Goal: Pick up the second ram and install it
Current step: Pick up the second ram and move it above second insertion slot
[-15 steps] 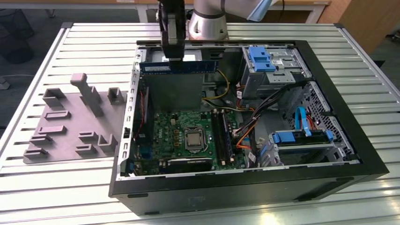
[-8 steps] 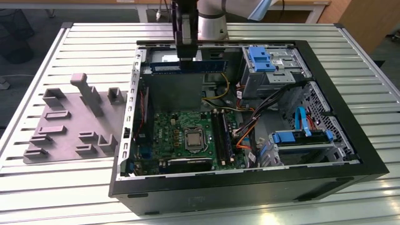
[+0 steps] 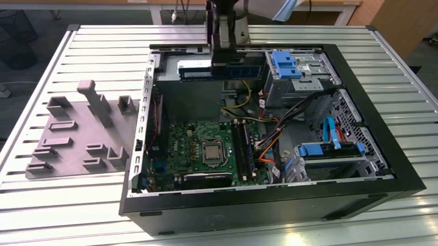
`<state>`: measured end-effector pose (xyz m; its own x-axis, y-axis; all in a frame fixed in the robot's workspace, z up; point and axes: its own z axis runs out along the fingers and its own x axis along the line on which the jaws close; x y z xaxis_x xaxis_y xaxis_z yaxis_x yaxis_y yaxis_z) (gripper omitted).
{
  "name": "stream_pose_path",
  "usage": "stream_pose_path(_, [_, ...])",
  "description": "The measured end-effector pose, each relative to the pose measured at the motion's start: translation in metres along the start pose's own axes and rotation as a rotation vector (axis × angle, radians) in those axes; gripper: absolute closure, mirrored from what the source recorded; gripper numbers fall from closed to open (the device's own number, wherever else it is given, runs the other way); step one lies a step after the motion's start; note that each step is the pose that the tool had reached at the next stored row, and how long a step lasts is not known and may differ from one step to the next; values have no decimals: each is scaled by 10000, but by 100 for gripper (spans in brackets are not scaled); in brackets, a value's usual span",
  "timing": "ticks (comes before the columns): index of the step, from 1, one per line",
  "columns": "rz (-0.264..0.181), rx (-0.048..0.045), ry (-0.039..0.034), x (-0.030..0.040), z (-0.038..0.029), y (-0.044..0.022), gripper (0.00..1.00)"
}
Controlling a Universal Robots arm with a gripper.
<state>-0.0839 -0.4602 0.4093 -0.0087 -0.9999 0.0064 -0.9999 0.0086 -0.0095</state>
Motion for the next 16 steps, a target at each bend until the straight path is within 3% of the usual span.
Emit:
stream_pose_path(8, [-1, 0, 0, -2, 5, -216, 86])
stream_pose_path(14, [0, 0, -1, -4, 10, -445, 86])
stream_pose_path(16, [-1, 0, -2, -4, 11, -472, 86])
